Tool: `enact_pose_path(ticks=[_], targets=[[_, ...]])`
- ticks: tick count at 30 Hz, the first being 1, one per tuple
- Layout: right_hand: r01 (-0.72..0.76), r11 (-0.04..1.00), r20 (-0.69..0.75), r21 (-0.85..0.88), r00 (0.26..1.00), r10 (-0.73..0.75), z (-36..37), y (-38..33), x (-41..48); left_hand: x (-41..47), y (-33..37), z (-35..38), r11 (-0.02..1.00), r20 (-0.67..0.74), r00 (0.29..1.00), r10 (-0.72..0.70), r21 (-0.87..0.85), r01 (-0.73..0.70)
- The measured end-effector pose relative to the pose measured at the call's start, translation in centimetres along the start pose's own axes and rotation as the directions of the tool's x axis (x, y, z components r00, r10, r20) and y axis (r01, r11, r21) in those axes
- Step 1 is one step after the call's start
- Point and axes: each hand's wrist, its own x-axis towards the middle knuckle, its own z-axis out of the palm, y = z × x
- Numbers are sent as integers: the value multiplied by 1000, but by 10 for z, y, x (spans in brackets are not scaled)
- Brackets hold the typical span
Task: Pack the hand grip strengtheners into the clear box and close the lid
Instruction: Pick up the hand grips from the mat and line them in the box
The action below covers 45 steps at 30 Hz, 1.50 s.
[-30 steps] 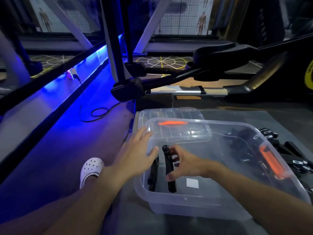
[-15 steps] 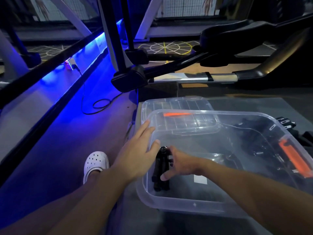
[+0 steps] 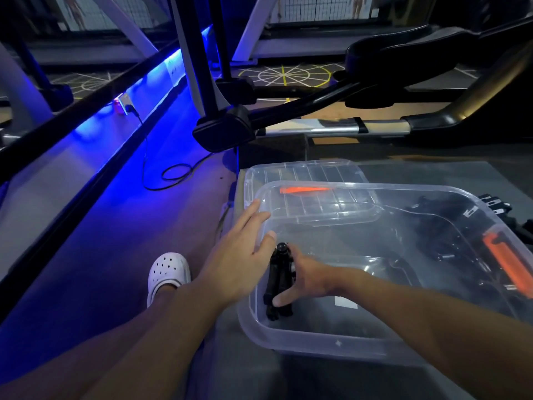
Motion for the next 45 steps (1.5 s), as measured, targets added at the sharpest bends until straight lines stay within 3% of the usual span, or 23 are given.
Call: enact_pose_path(ticks=[12, 21, 24, 28, 31, 36, 41, 45], targets=[[34, 997, -111, -74, 993, -42, 9, 0, 1, -3, -1, 2, 1000, 27, 999, 18, -16, -17], [-48, 980, 39, -194, 998, 57, -16, -1, -6, 5, 4, -1, 995, 11, 998, 56, 76, -57], [-97, 983, -50, -155, 995, 90, -40, 2, -22, 13, 19, -5, 981, -68, 993, 92, 178, -79], [-68, 991, -244, -120, 969, 37, -84, 9, -70, 23, 61, 5, 974, -91, 974, 209, 114, -198], [-32, 998, -418, -58, 909, 4, -110, 24, -115, 28, 100, 31, 949, -17, 950, 311, 68, -309], [26, 1000, -681, 8, 733, -14, -147, 54, -205, 20, 160, 89, 895, 135, 887, 441, -4, -445], [-31, 995, -867, 91, 489, 95, -170, 108, -276, 7, 207, 144, 816, 288, 780, 556, -12, -578], [-187, 959, -831, 212, 482, 278, -157, 165, -317, 2, 223, 173, 790, 344, 740, 578, -5, -614]])
